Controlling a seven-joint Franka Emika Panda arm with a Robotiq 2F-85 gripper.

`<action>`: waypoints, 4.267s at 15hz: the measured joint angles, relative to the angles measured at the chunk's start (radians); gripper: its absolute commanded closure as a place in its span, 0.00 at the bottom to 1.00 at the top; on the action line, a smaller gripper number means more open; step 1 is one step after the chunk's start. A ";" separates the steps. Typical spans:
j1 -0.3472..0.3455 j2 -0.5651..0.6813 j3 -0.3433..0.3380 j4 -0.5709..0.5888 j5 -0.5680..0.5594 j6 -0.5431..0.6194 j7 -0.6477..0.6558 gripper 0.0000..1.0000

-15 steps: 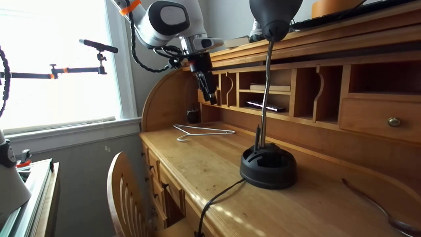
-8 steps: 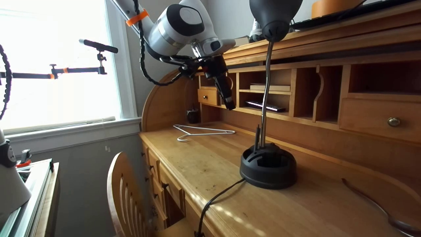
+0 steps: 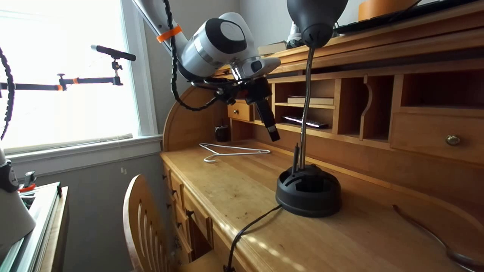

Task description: Put the pen from the lamp in the sneaker then put the sneaker on the desktop.

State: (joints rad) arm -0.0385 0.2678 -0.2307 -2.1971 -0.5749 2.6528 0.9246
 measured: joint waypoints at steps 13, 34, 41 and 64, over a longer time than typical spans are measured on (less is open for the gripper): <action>0.067 0.169 -0.121 0.135 -0.022 0.014 0.013 0.37; 0.105 0.212 -0.156 0.171 -0.021 0.018 0.044 0.94; 0.108 0.212 -0.155 0.171 -0.021 0.018 0.053 0.33; 0.115 0.105 -0.092 0.118 0.020 0.017 0.010 0.97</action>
State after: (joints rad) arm 0.0765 0.3730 -0.3227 -2.0788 -0.5546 2.6694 0.9345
